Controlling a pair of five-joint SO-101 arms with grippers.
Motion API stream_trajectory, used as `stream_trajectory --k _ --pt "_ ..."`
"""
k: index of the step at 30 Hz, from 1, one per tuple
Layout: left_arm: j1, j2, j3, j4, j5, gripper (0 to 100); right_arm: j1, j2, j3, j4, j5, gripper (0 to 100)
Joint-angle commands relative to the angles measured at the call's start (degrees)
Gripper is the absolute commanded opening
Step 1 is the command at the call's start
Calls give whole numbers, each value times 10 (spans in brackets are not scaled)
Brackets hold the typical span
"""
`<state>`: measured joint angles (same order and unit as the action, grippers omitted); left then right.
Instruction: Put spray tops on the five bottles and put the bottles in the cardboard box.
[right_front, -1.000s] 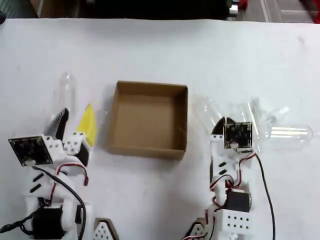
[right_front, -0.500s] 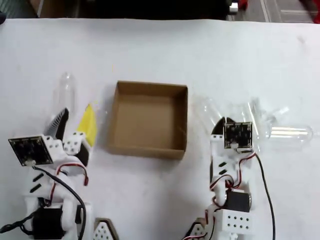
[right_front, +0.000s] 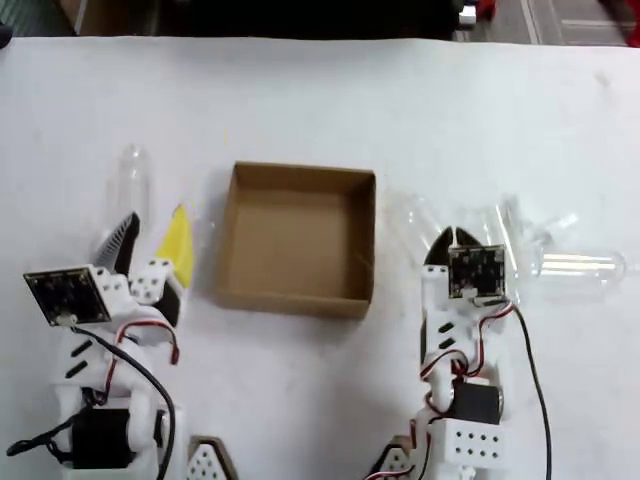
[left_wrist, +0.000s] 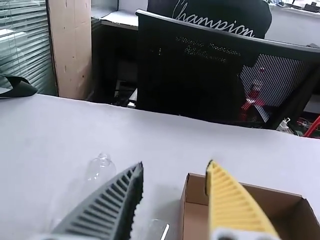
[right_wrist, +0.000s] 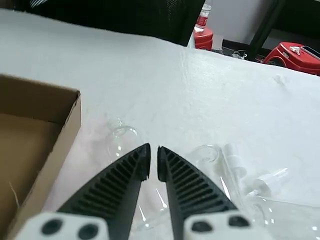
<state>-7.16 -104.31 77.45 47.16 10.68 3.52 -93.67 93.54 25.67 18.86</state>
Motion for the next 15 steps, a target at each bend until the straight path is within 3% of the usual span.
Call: stream_trajectory --k 1,8,15 --pt "-4 -5 -3 -18 2 195 -42 3 -79 64 71 17" --pt "-2 -5 -3 -17 2 195 -82 29 -230 137 70 18" --pt "-1 -5 -2 -18 2 195 -106 230 -461 233 69 18"
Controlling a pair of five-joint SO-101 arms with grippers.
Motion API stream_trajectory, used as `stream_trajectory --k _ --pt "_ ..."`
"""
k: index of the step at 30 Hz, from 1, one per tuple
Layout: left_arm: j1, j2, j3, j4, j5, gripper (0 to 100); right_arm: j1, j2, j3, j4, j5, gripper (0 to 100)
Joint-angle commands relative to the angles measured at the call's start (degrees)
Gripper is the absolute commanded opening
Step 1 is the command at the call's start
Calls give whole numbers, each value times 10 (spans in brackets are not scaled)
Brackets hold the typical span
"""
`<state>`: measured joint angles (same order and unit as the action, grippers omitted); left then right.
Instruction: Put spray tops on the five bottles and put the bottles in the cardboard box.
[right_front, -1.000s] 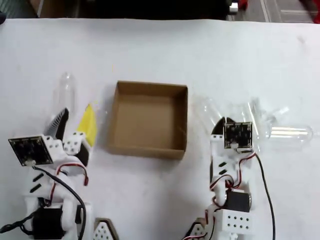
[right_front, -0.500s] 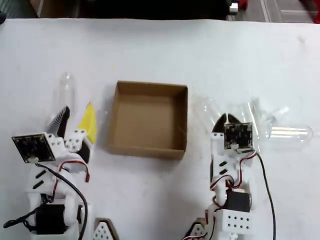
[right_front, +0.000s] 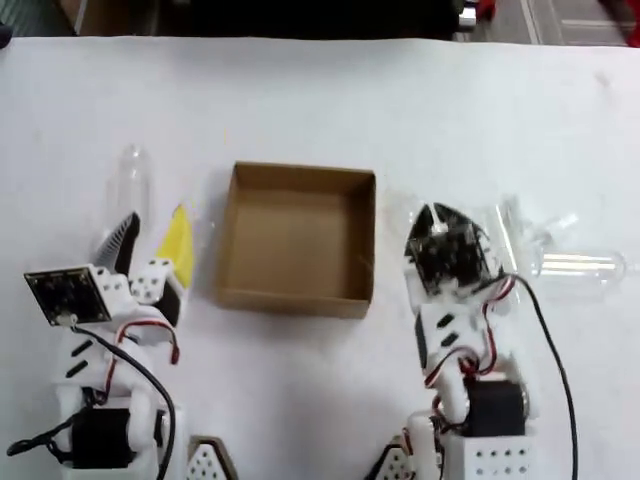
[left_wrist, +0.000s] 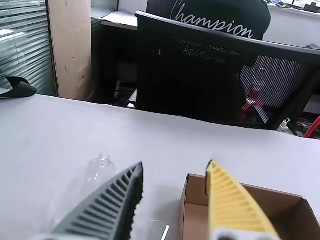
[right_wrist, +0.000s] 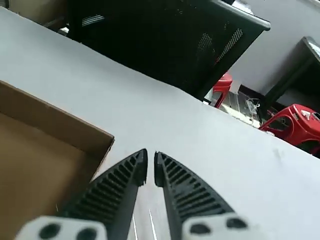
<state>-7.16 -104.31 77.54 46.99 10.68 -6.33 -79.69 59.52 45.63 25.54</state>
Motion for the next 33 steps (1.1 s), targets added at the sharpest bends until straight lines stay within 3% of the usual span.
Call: stream_trajectory --k 1,8,18,23,30,33 --pt "-1 -5 -3 -16 2 195 -7 129 -160 48 -5 18" --pt "-1 -5 -3 -16 2 195 -7 395 -402 166 -98 19" --pt "-1 -5 4 -17 2 195 -21 776 -773 378 -97 19" --pt "-1 -5 62 -96 -6 195 -19 925 -927 433 -97 22" --pt "-1 -5 71 -105 -30 195 -13 1091 -1062 461 -97 207" --pt "-1 -5 72 -105 -32 195 -1 1149 -1102 456 -97 202"
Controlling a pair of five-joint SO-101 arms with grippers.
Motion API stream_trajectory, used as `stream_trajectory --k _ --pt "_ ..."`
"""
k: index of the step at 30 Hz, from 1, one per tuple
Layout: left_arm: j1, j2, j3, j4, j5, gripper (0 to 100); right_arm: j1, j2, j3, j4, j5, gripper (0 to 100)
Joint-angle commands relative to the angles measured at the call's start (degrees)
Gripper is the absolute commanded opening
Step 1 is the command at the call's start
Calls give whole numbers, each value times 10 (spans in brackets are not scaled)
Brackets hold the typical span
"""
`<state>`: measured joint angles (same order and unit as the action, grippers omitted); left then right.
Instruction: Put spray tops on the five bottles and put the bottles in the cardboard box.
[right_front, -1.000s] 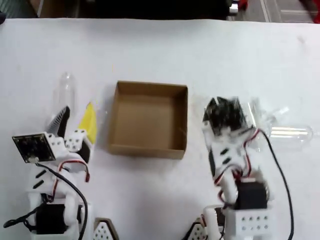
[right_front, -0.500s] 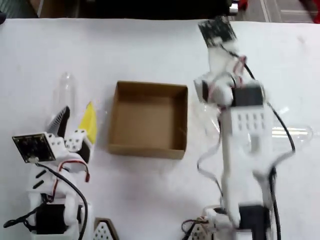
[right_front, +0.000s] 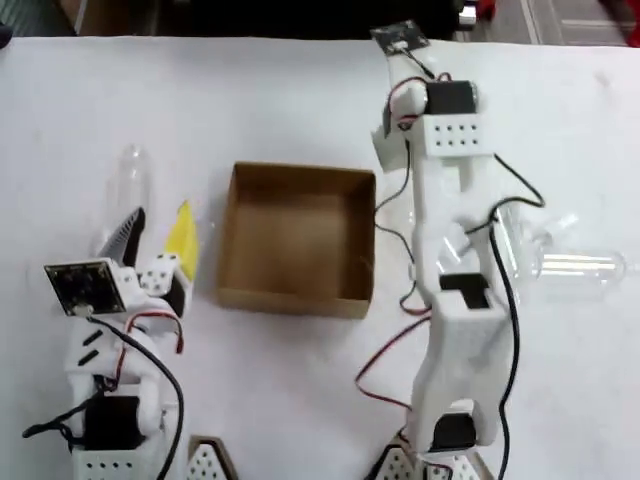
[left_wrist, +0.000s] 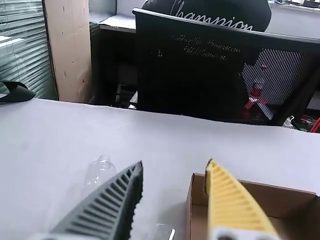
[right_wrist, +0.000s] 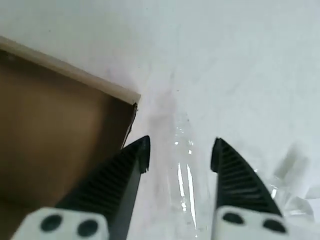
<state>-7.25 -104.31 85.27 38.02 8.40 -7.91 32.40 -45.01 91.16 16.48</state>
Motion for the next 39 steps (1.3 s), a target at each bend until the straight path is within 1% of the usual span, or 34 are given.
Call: stream_trajectory --k 1,5,9,12,19,23,27,33,39 --pt "0 -5 -4 -15 -9 195 19 46 -73 0 -6 196" --pt "0 -5 -3 -18 -11 195 29 112 -133 5 -5 192" --pt "0 -5 -3 -18 -11 195 28 161 -169 28 47 191" --pt "0 -5 -3 -19 -11 195 30 187 -185 34 51 191" --pt "0 -5 -3 -19 -11 195 24 201 -197 45 55 191" --pt "0 -5 -3 -19 -11 195 36 205 -192 44 55 191" --pt "0 -5 -3 -19 -11 195 34 206 -192 51 77 191" --pt "0 -5 -3 -19 -11 195 27 223 -192 54 79 191" --pt "0 -5 -3 -19 -11 195 26 257 -198 52 119 190"
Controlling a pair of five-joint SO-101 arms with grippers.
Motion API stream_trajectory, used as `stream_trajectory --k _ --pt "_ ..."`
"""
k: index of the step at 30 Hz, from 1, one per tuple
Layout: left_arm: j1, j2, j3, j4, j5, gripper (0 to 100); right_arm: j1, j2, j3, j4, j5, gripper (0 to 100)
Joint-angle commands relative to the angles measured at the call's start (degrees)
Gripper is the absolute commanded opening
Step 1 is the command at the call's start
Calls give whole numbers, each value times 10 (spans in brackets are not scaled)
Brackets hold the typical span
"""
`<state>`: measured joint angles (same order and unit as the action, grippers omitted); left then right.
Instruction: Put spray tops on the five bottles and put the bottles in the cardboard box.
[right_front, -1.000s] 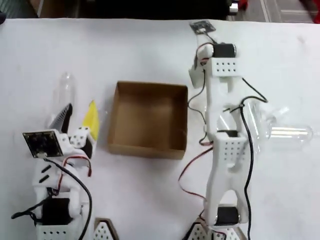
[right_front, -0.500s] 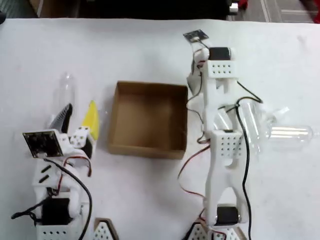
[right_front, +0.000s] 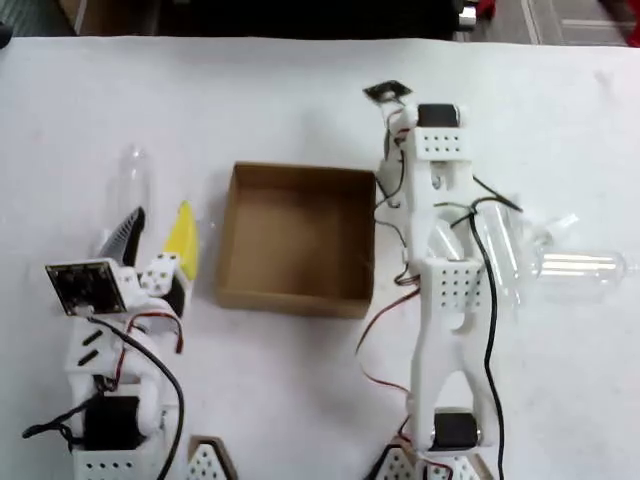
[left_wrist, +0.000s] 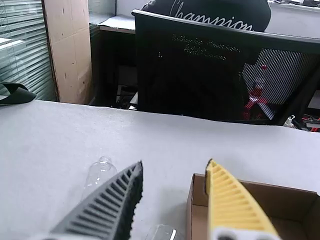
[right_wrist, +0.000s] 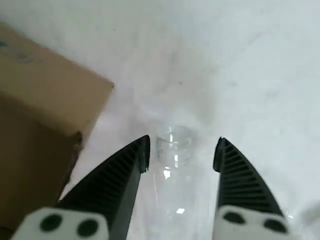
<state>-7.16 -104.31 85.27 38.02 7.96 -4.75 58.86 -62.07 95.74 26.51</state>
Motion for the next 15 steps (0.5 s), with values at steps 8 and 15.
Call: stream_trajectory --k 8,15 --pt "0 -5 -3 -19 -6 195 -4 -10 -28 7 15 190" --pt "0 -5 -3 -19 -6 195 -2 -9 -47 7 14 177"
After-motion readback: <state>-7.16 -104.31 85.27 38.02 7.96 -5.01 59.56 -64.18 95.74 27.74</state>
